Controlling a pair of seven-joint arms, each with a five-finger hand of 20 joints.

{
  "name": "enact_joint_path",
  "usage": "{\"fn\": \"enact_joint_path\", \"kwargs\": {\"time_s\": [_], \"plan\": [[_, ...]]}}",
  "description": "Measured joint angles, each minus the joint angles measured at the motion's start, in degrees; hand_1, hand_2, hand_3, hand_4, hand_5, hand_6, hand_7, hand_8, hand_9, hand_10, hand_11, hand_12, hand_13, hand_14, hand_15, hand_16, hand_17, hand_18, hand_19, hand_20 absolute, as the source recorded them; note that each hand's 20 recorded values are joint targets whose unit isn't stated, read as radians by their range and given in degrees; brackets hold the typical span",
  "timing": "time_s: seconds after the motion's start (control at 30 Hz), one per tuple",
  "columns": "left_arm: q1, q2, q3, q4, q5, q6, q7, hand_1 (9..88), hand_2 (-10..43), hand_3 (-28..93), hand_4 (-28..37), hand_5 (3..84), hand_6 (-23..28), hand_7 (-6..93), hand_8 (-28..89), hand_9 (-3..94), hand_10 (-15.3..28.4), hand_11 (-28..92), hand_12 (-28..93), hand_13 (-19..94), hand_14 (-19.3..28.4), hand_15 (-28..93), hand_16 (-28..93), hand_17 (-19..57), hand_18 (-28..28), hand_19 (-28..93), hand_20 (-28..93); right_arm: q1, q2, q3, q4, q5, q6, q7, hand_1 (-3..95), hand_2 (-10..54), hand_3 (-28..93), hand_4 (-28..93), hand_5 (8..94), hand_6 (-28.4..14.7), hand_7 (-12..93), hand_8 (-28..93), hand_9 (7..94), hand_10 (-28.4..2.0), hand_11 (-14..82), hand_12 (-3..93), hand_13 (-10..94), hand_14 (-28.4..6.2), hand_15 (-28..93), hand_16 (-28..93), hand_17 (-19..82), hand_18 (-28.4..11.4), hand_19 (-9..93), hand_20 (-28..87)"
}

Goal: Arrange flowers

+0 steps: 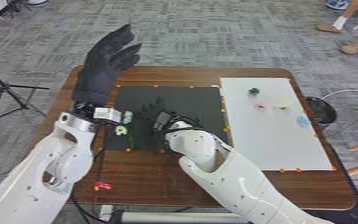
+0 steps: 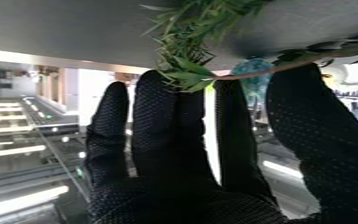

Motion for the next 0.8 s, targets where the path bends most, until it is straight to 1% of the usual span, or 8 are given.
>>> {"fn": "enact_joint_path", "kwargs": {"time_s": [0.23, 0.5, 0.57, 0.6, 0.7, 0.8], "plan": [[0.11, -0.01, -0.1, -0.05, 0.0, 0.0, 0.02, 23.5, -5.8, 65, -28.3, 26.2, 1.8, 19.5, -10, 22.9, 10.2, 12, 20, 20, 13.7, 18, 7, -11.3, 21.4, 43, 8, 0.11, -0.01, -0.05, 0.08, -0.23, -1.26, 1.55, 25.6, -2.8, 92, -20, 35.2, -1.5, 21, -13, 32.3, -16.1, 62.9, 46.2, 34, -13.4, 82, 33, 7, -20.9, 70, 48], [0.6, -0.01, -0.54, -0.16, 0.0, 0.01, 0.03, 23.5, -6.0, 65, -28.3, 26.3, 1.8, 19.4, -10, 22.9, 10.3, 12, 20, 20, 13.7, 18, 7, -11.2, 21.4, 43, 8, 0.54, 0.34, -0.06, 0.45, -0.65, -3.01, 4.95, 24.8, -3.6, 92, -20, 33.8, -6.7, 17, -11, 31.6, -16.4, 62.3, 45.8, 34, -13.8, 82, 33, 7, -20.9, 70, 49], [0.71, -0.01, -0.62, -0.16, -0.01, 0.01, 0.03, 23.4, -5.9, 65, -28.3, 26.3, 1.8, 19.5, -10, 22.9, 10.3, 12, 20, 20, 13.7, 18, 7, -11.2, 21.4, 43, 8, 0.63, 0.56, -0.03, 0.45, -0.65, -3.53, 5.37, 24.4, -3.7, 92, -20, 33.4, -7.2, 16, -11, 31.5, -16.4, 62.3, 45.8, 34, -13.9, 82, 33, 7, -21.0, 70, 49], [0.76, -0.01, -0.65, -0.16, -0.01, 0.01, 0.03, 23.4, -6.0, 65, -28.3, 26.3, 1.8, 19.5, -10, 22.9, 10.3, 12, 20, 20, 13.8, 18, 7, -11.2, 21.4, 43, 8, 0.64, 0.68, 0.02, 0.4, -0.62, -3.78, 5.51, 24.5, -3.7, 93, -20, 33.5, -7.2, 16, -10, 31.6, -16.5, 62.3, 45.6, 34, -13.9, 82, 33, 7, -21.0, 70, 49], [0.97, -0.09, -0.8, -0.18, -0.01, 0.01, -0.01, 23.4, -6.0, 65, -28.3, 26.3, 1.8, 19.6, -10, 22.9, 10.3, 12, 20, 20, 13.7, 18, 7, -11.3, 21.4, 43, 8, 0.66, 1.4, 0.08, -0.4, 0.01, -4.33, 6.05, 26.5, -1.7, 93, -18, 38.4, -4.4, 20, -12, 34.1, -16.3, 63.5, 45.4, 35, -13.5, 82, 33, 7, -21.0, 71, 48], [1.44, -0.31, -1.31, -0.32, -0.01, 0.01, -0.08, 23.5, -6.0, 65, -28.3, 26.3, 1.8, 19.6, -10, 22.9, 10.3, 12, 20, 20, 13.7, 18, 7, -11.3, 21.4, 43, 8, 0.5, 3.27, 0.06, -2.9, 3.29, -3.81, 6.16, 30.2, -2.2, 93, -20, 43.9, -1.0, 26, -15, 37.4, -14.9, 62.0, 47.9, 38, -13.1, 82, 33, 9, -20.8, 71, 48]]}}
